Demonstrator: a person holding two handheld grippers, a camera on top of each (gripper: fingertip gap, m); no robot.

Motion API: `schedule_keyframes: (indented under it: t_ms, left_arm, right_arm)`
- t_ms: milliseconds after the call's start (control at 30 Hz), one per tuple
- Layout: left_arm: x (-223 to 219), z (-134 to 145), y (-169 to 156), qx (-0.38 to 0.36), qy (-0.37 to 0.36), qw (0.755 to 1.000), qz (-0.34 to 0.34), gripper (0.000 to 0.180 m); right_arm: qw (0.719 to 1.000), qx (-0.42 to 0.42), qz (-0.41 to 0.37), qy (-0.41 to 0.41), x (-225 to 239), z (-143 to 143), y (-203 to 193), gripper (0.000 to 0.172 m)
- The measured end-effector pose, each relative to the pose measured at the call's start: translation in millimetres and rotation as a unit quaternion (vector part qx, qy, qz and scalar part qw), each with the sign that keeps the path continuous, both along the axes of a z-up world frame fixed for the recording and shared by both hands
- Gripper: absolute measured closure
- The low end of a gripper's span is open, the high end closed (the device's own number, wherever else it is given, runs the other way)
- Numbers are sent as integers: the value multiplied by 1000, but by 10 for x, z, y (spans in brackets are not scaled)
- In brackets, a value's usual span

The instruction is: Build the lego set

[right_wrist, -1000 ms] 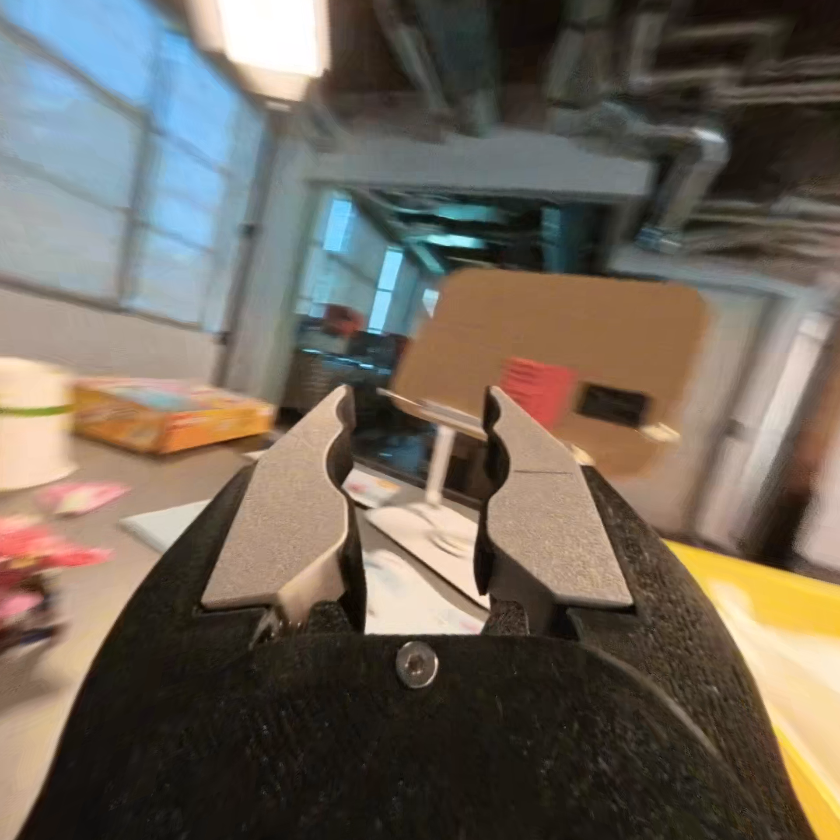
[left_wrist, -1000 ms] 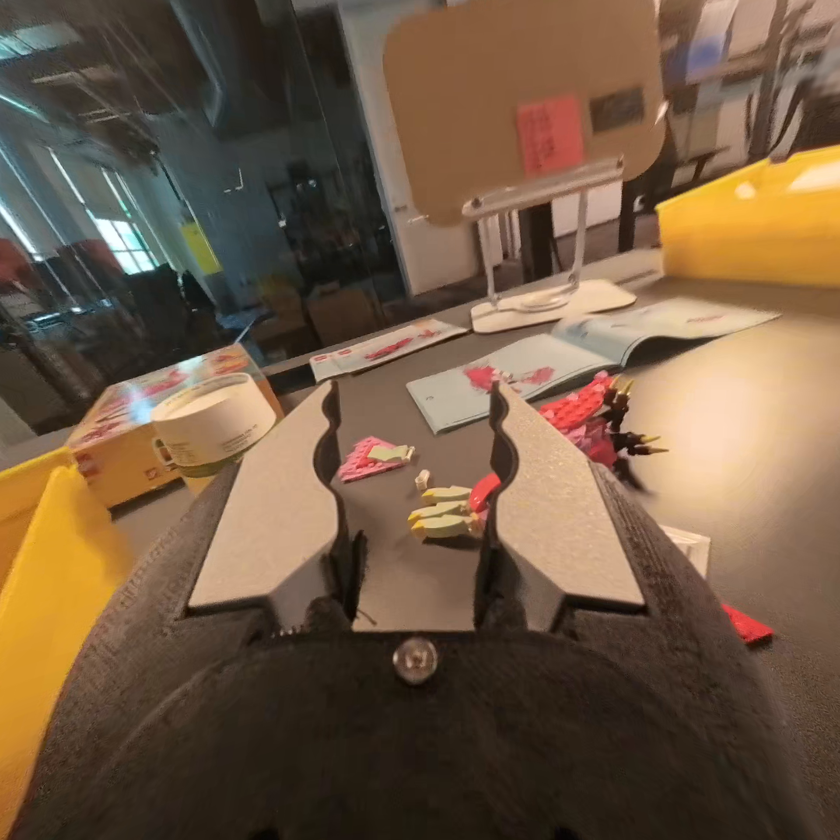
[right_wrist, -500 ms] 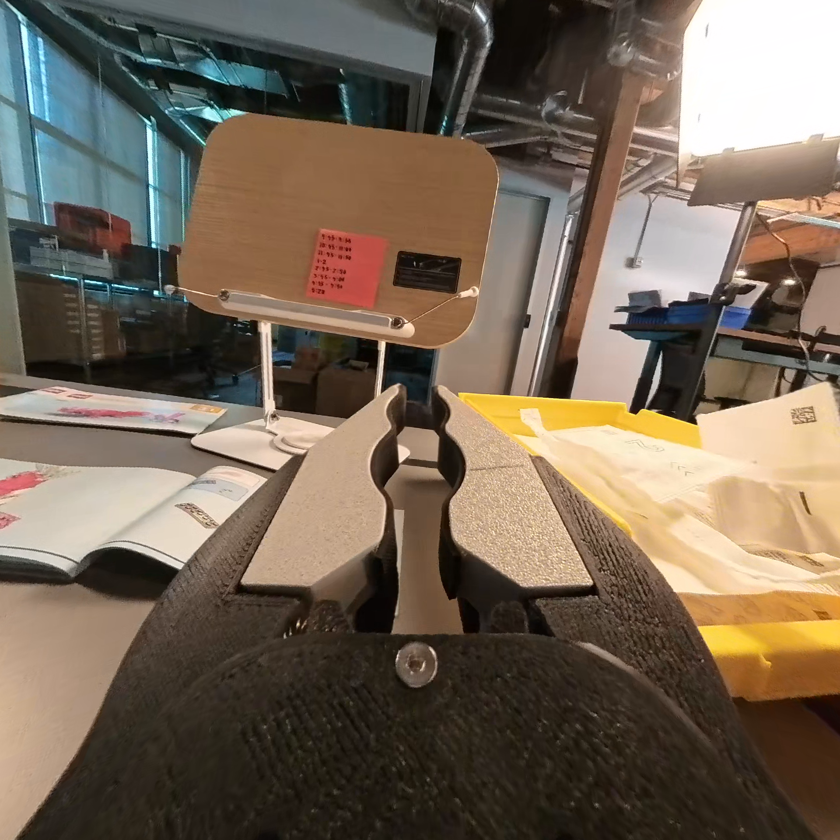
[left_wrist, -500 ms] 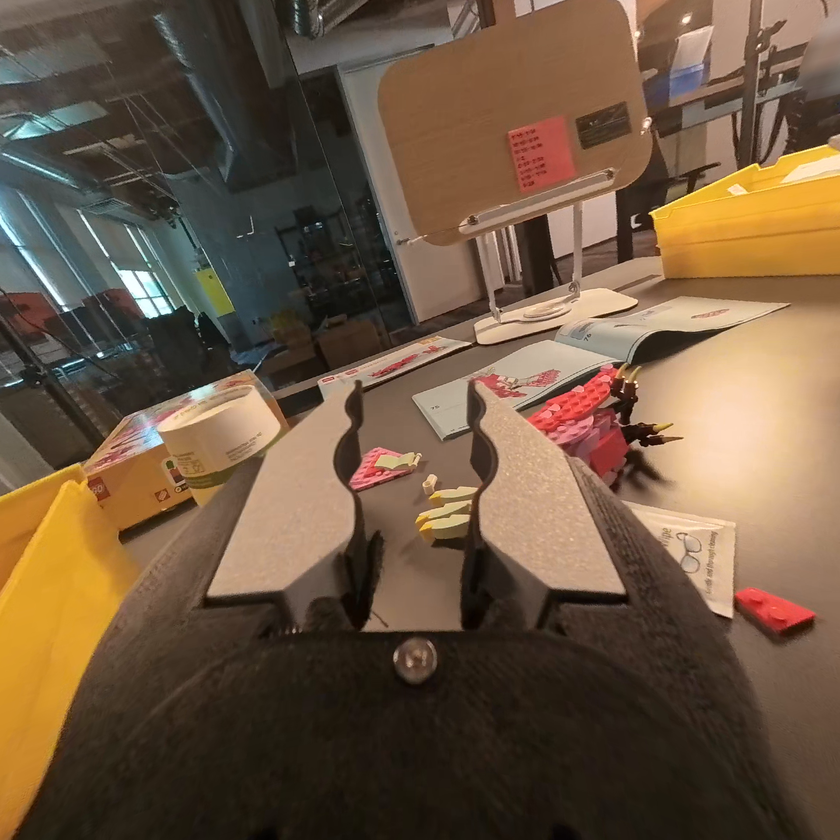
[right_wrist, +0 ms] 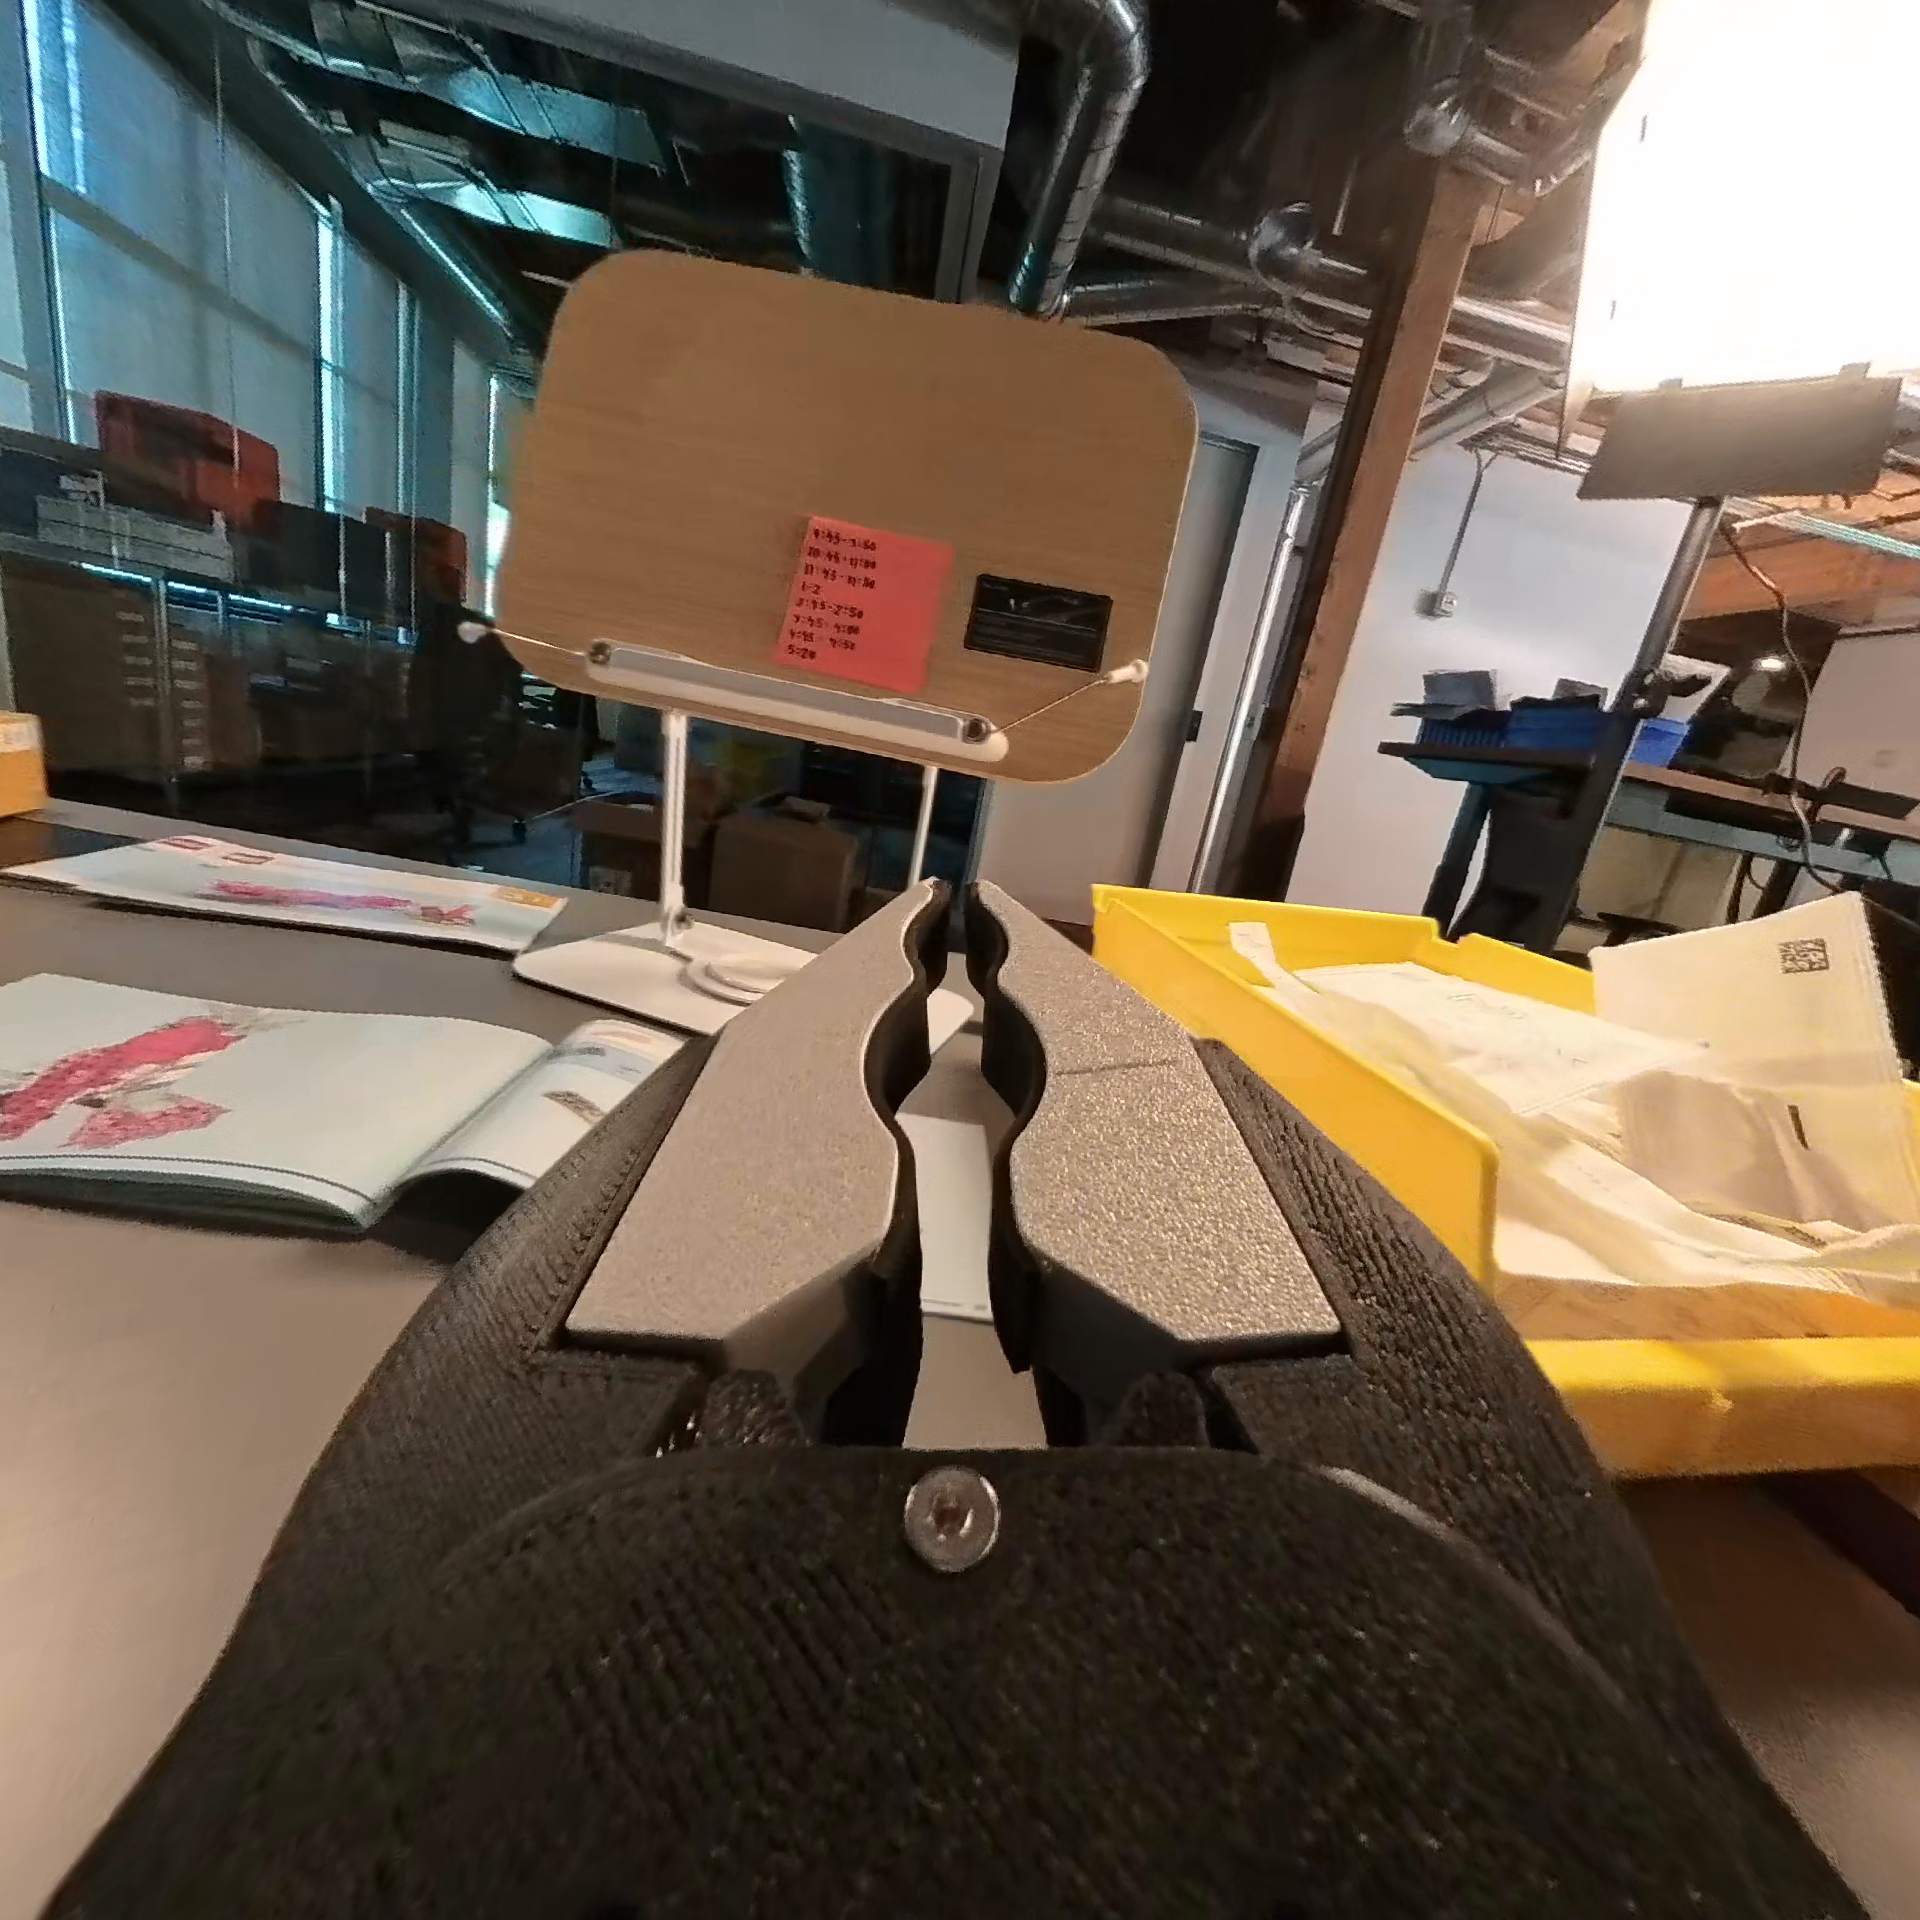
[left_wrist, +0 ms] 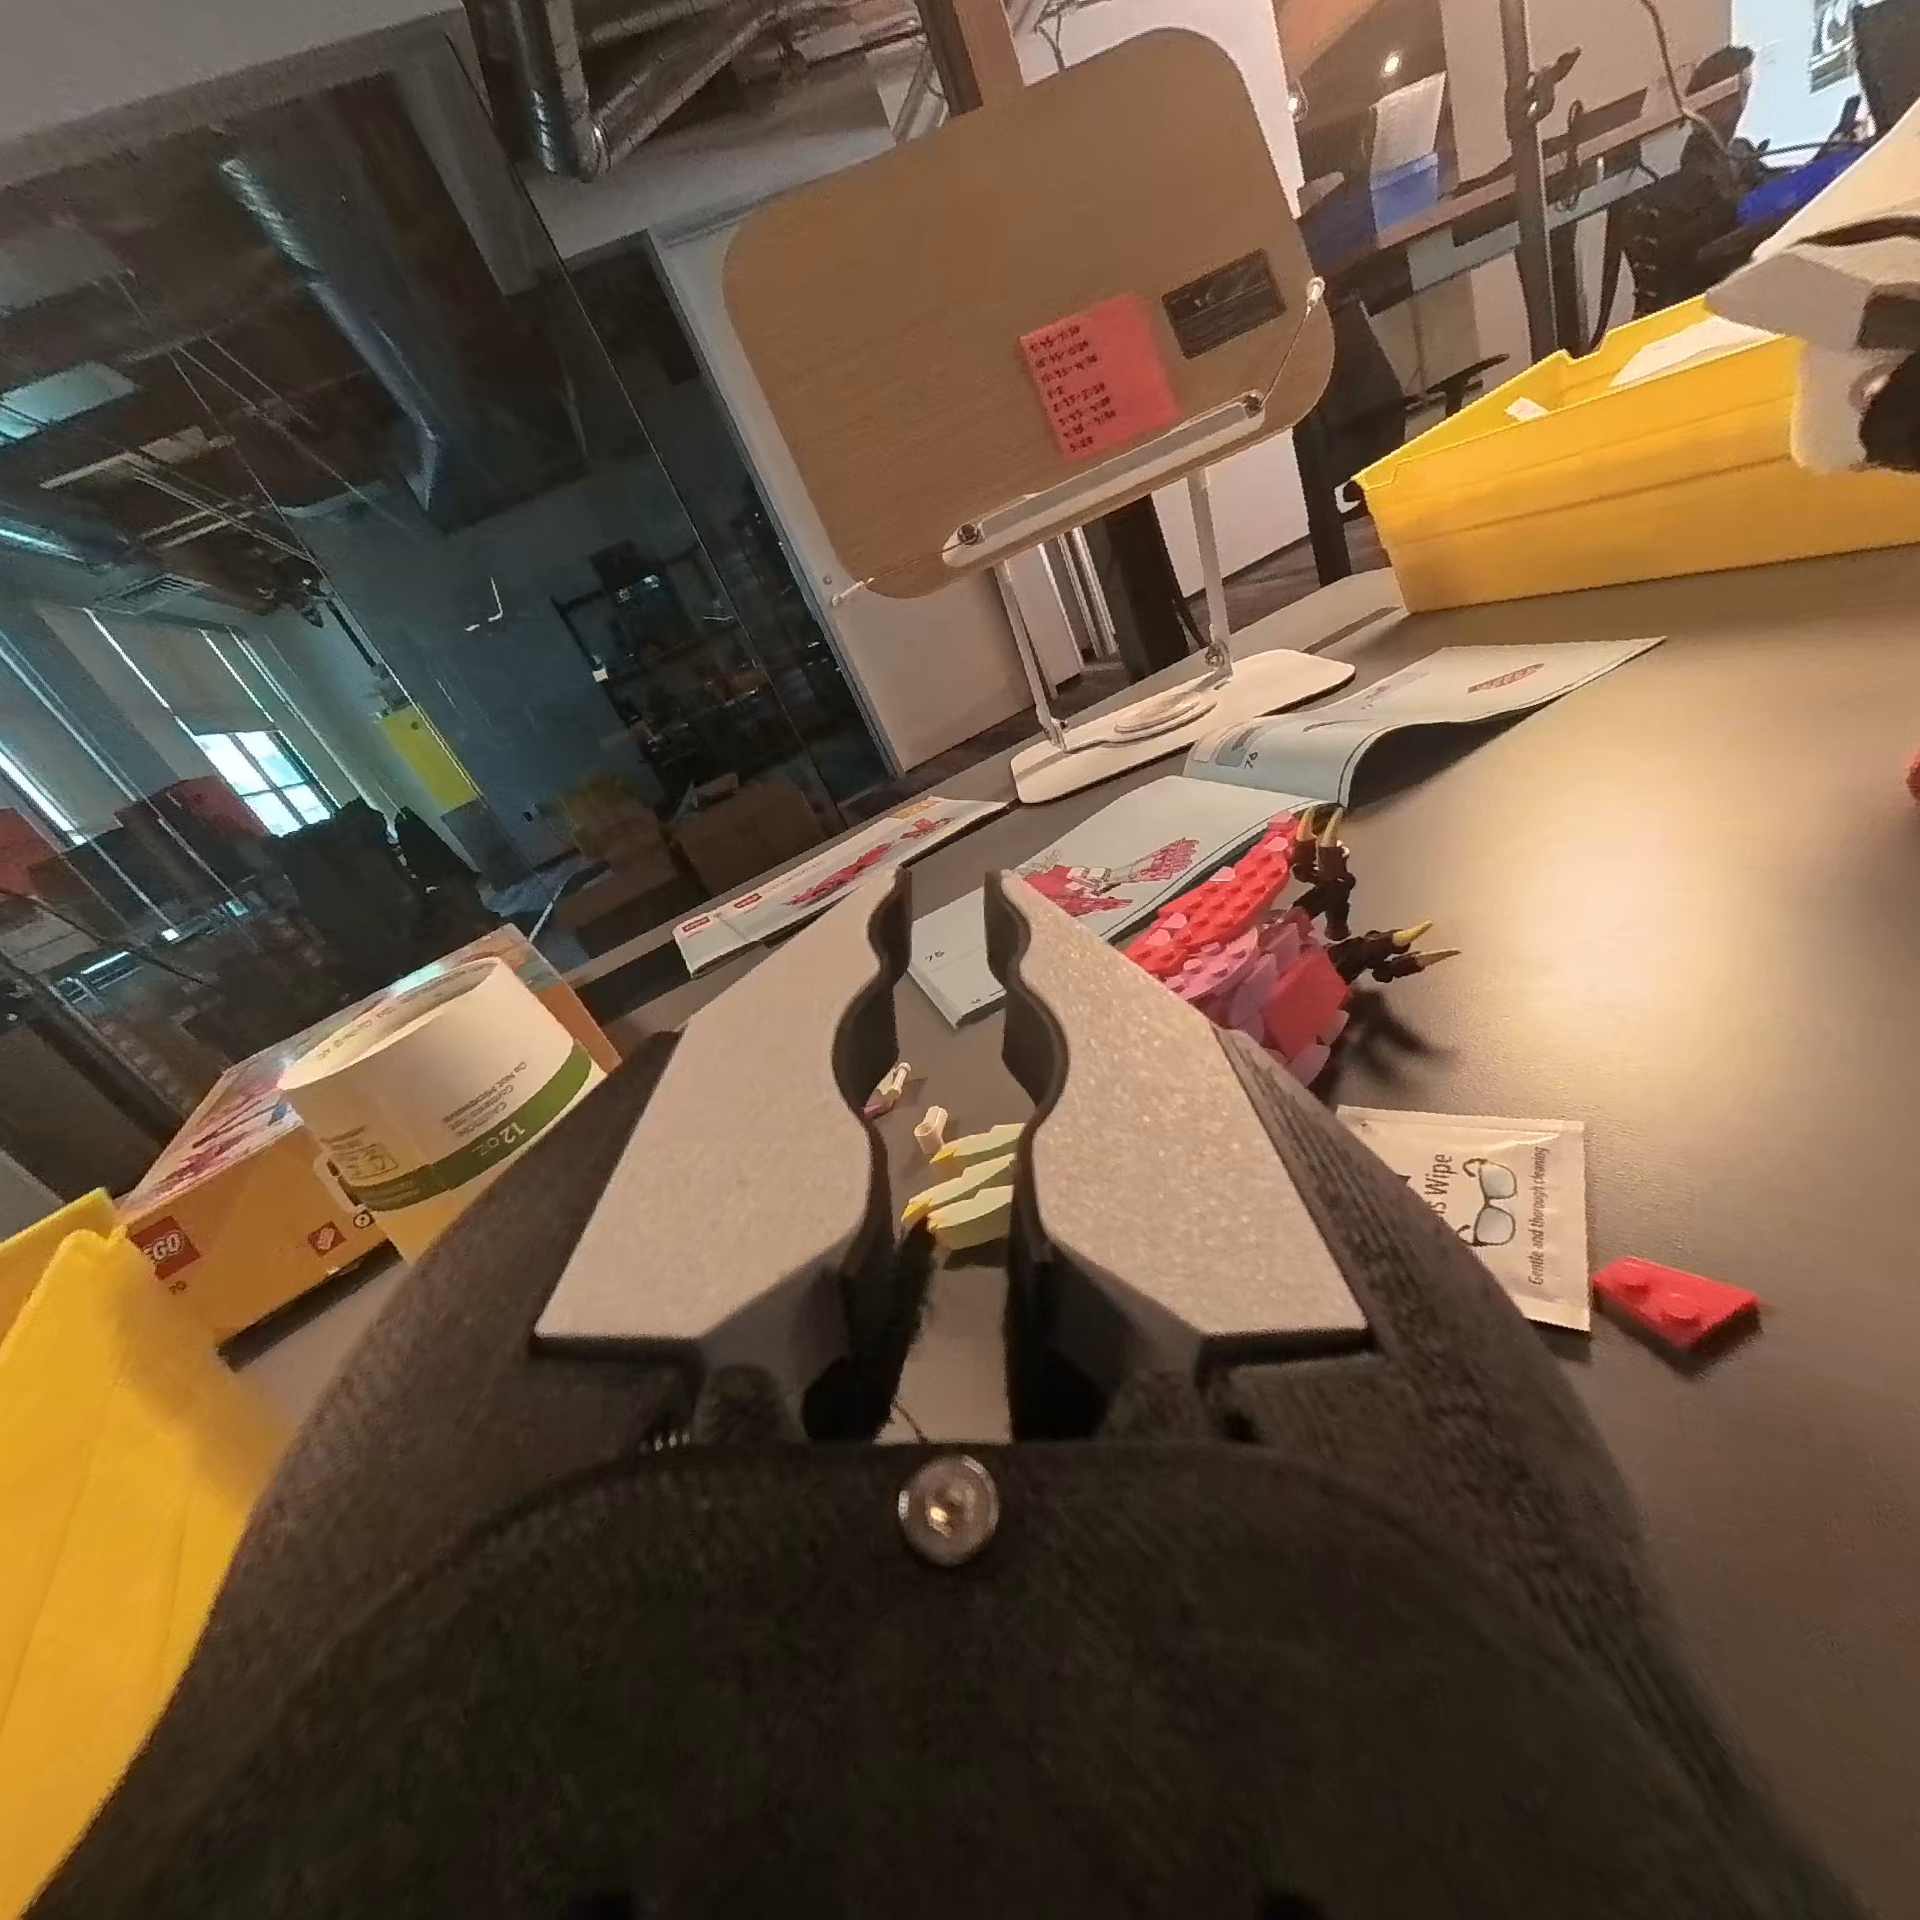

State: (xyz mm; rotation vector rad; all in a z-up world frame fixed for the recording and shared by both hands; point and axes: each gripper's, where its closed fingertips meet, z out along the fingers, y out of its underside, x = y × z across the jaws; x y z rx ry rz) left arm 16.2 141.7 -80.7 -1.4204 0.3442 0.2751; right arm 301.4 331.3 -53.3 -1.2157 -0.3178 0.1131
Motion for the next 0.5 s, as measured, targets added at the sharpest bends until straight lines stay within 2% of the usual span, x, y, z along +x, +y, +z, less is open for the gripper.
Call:
schedule_keyframes:
  t_ms: [233,500]
  left_arm:
    - [-20,42,-37,12,-19,1000,-5,171]
    - [-18,76,-55,21,-35,999,-15,172]
  right_arm:
    - [1000,-6,-19,24,27,4,-122,172]
    - [996,-28,-55,68,285,-52,17,172]
